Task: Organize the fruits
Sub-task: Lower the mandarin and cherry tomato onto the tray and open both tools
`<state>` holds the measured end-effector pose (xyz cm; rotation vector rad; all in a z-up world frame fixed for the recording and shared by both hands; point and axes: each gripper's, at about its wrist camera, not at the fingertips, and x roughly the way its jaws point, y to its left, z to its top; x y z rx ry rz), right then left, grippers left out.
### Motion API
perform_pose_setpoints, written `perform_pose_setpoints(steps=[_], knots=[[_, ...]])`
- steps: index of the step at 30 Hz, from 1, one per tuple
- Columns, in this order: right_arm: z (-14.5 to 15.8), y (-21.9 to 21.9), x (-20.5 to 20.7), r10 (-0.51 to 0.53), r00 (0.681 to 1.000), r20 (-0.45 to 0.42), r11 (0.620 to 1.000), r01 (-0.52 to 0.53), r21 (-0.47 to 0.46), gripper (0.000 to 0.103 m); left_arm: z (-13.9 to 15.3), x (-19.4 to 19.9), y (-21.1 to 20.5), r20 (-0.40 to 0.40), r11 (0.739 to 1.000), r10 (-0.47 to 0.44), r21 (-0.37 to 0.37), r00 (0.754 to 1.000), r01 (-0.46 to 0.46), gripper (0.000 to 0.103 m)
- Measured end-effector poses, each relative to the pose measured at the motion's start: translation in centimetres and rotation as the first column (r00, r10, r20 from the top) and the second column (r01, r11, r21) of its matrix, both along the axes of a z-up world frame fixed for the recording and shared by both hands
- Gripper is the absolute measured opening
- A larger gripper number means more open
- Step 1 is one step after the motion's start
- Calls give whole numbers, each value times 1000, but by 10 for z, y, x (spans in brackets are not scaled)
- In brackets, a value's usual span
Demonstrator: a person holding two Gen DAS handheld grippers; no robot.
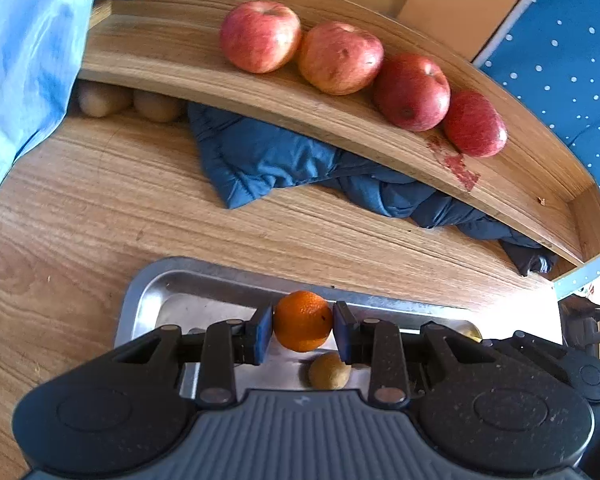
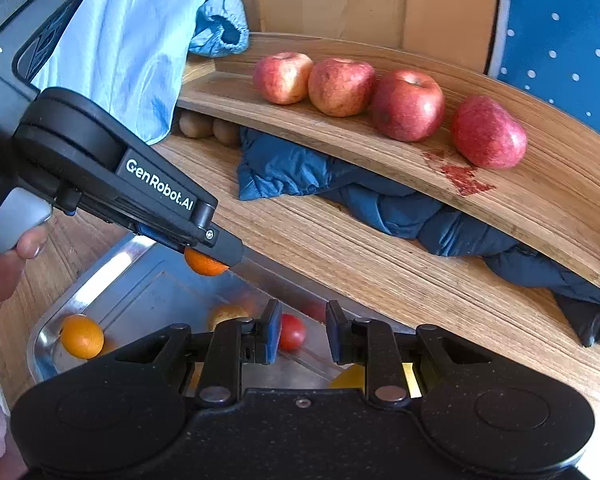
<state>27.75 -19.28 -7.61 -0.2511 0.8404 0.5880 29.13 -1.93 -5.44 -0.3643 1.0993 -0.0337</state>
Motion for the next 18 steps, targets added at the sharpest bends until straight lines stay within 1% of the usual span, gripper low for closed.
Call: perform_pose_setpoints(steps=[8,13,15,16,18], knots=[[2,3,-1,9,1000,5,1000,-9,-9,28,-10,-1,7,-52,1000,8,2,999,-8,35],[2,1,-3,-25,1000,1,1000,25,-11,33,-16,0,8,-82,1000,-8,12,997,9,35],[2,1,-4,-40,999,3,999,40,-10,37,-17,1,8,-89,1000,-14,23,996,16,45],[2,1,-4,-50,999,4,999,50,-10,41,-17,1,9,-93,999,-16,30,996,19,47],[2,1,-5,-66,998,7,998,66,-7,45,-18,2,9,-100,999,-22,41,995,26,55]])
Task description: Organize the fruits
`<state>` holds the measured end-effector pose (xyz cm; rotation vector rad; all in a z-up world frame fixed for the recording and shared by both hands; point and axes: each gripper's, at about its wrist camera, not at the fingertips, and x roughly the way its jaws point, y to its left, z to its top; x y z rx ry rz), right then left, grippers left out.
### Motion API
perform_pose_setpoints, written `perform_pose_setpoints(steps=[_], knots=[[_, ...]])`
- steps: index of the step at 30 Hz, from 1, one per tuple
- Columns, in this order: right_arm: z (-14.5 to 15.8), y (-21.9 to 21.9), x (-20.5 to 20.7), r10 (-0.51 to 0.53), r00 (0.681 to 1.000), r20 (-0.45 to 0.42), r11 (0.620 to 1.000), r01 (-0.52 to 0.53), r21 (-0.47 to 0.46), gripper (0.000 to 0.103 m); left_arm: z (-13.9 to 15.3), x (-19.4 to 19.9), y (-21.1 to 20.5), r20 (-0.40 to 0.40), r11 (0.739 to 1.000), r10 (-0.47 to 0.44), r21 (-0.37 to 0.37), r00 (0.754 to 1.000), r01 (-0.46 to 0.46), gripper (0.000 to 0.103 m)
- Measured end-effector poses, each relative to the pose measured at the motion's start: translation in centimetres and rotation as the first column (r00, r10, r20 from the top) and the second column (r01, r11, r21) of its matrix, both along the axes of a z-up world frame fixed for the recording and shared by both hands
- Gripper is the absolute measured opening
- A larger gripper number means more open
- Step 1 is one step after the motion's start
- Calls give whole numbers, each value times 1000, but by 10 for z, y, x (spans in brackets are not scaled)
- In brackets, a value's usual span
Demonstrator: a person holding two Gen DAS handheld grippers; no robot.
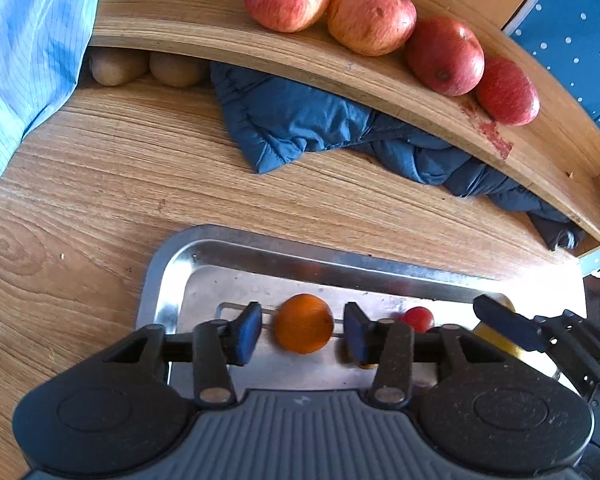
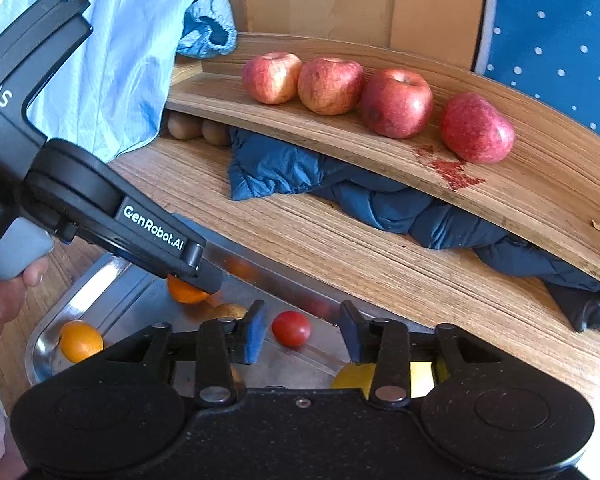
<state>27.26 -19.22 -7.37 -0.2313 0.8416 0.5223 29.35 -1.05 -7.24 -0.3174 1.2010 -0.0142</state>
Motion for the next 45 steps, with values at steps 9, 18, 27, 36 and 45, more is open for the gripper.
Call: perform_pose_setpoints(steps=[9,18,27,36,45], knots=[[11,-6,-11,-42,998,49,999,41,16,83,19,-10,3,37,997,46,58,998,-48,93],[27,-30,-47,-76,993,85,995,71,64,101,46,-46,0,117,985,107,125,987,-121,102],[45,-50,-77,-89,985,145,990,73,117,102,66,-109,-4,240,959,187,167,953,-230,102],[45,-60,-119,-58,990,131,990,40,134,102,70,-174,-13,309,943,205,190,929,-272,102],[44,-61,-151,-55,993,108,989,40,140,102,68,-207,-18,323,947,141,231,936,-223,102]])
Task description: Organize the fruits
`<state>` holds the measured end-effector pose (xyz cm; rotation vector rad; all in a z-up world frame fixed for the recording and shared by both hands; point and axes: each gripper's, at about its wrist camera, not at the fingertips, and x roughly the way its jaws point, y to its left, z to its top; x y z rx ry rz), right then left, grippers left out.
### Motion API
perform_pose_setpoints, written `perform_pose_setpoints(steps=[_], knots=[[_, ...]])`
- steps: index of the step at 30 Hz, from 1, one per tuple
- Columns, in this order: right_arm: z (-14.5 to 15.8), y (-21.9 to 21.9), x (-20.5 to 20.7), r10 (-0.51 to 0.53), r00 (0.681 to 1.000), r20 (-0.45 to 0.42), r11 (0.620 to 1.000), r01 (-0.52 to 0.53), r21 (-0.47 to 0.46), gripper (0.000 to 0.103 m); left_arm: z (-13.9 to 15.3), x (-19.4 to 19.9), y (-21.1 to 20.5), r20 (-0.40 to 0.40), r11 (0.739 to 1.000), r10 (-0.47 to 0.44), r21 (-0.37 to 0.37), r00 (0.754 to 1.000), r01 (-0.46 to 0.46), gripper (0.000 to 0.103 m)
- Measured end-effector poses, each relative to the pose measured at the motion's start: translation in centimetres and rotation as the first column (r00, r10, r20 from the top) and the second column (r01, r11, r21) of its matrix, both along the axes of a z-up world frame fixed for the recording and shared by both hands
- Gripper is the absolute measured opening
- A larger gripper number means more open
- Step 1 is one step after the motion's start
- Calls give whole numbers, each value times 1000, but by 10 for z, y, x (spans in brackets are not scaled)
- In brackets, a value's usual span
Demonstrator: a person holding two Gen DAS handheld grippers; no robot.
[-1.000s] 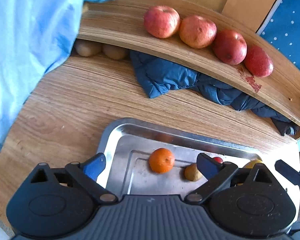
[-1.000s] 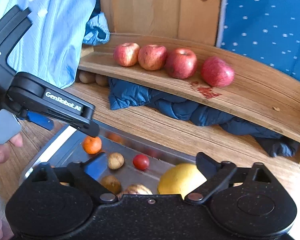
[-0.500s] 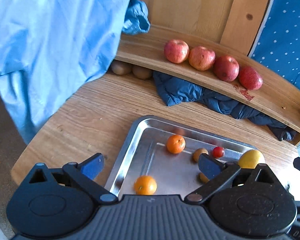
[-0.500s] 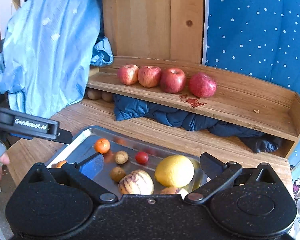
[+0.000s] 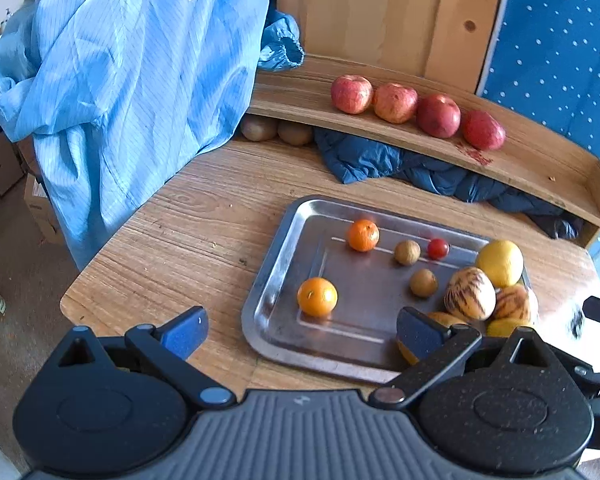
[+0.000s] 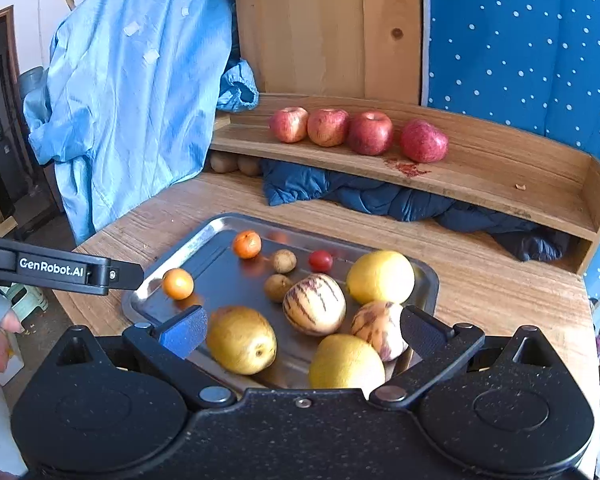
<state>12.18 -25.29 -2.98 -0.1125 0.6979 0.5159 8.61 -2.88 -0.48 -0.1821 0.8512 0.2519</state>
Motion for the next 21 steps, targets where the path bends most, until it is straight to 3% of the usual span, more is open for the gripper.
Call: perform_pose_setpoints(steps=[21], knots=[[-16,19,-50,-212,973,-96,977,208,-51,102,-17,-31,15,-9,976,-219,17,976,219,102]])
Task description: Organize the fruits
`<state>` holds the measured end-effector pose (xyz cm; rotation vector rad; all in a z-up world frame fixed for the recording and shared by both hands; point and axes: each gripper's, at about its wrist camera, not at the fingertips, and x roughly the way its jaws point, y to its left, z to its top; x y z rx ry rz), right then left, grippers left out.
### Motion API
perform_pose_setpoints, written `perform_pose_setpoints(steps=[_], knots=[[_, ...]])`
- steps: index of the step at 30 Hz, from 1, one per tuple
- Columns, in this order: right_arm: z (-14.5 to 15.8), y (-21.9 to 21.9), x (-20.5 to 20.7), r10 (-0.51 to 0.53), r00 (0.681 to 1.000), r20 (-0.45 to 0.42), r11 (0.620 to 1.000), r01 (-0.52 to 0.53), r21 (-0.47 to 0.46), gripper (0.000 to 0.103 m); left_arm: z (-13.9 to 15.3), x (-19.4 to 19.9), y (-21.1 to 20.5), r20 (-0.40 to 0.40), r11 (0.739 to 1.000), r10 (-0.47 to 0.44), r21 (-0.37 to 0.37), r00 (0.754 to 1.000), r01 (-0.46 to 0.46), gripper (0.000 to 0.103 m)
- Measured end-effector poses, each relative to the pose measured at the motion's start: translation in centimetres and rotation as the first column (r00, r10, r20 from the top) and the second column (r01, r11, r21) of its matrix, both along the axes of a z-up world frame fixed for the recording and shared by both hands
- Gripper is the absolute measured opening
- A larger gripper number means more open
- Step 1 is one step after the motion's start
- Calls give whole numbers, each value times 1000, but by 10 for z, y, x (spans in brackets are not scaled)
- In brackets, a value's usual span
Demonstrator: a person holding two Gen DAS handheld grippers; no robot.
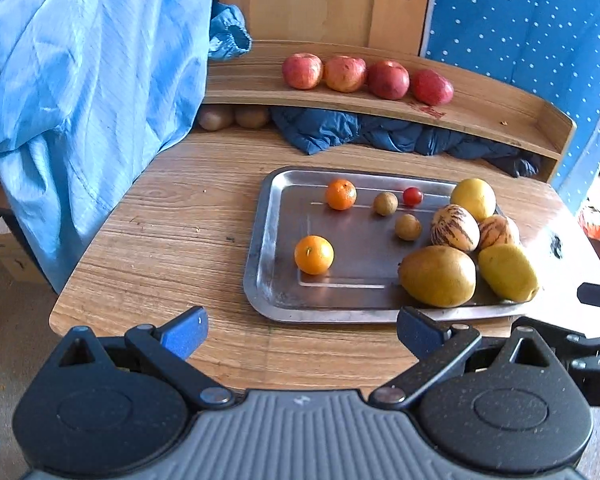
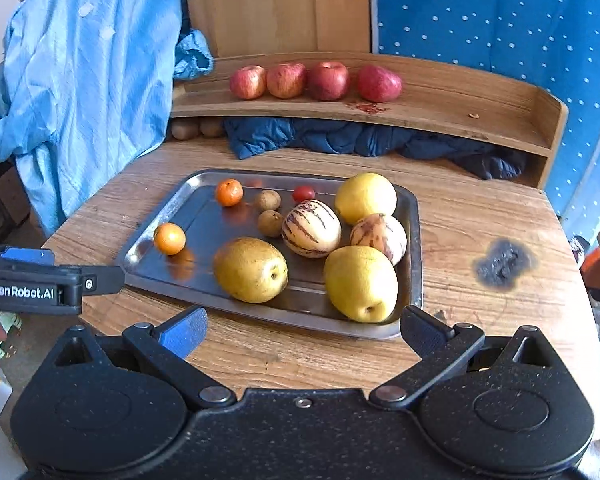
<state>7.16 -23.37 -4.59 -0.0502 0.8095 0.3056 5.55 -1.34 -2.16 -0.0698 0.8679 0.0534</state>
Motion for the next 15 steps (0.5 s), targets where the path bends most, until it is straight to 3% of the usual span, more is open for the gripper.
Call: perform_pose_setpoints(steps=[15], knots=[[-2,20,-9,-34,999,-17,999,34,-17,102,-4,-5,17,0,1000,-19,-3,1000,19,102]])
